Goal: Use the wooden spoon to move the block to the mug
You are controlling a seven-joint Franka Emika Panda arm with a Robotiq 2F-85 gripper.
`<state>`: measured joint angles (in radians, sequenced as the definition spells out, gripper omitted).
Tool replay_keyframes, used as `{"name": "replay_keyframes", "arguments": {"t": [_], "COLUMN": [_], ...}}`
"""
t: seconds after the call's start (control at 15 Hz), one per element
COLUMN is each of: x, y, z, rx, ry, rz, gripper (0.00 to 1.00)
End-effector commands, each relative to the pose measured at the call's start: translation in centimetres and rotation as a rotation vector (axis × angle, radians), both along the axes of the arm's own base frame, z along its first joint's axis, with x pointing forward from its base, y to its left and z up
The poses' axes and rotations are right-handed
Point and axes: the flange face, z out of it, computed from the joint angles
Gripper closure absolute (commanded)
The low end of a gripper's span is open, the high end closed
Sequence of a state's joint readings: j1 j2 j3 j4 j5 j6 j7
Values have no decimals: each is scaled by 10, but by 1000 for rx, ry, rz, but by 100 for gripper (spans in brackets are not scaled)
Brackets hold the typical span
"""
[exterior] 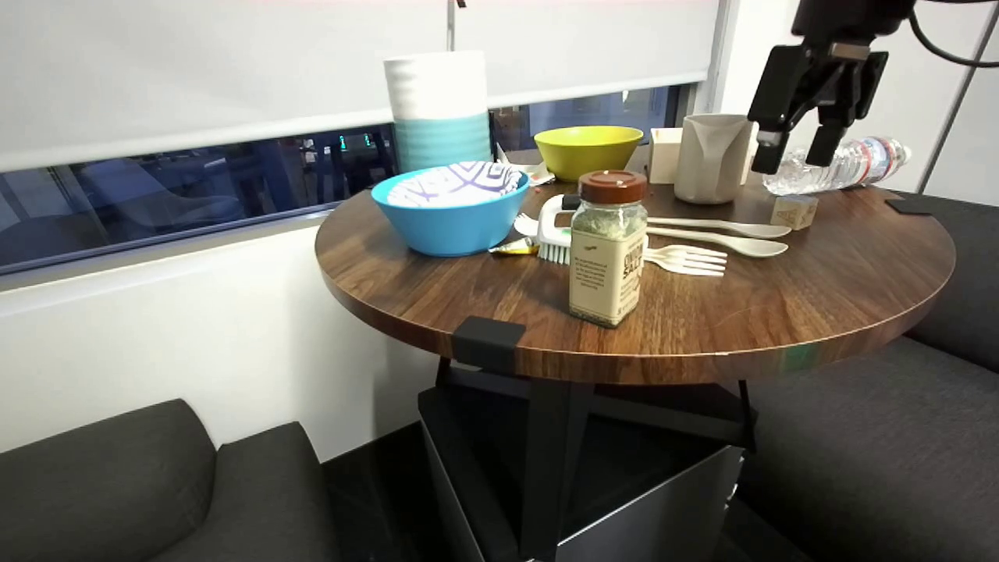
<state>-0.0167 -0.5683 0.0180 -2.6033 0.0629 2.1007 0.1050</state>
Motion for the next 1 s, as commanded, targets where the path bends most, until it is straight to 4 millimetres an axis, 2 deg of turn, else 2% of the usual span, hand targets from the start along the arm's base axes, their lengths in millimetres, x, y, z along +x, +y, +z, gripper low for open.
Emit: {"name": "replay_keyframes", "arguments": {"t": [0.0, 0.53, 0.6, 0.73, 0.8, 0.93], "x": [-6, 4, 5, 7, 8, 9], "y": [-9, -20, -20, -22, -22, -22], "z": [-14, -31, -34, -39, -41, -44], "rx": [-50, -72, -73, -76, -81, -90], "ry": [-12, -41, -37, -30, -25, -17], "rz": [-82, -141, -134, -123, -117, -107], "gripper": [0, 0, 3, 28, 31, 46]}}
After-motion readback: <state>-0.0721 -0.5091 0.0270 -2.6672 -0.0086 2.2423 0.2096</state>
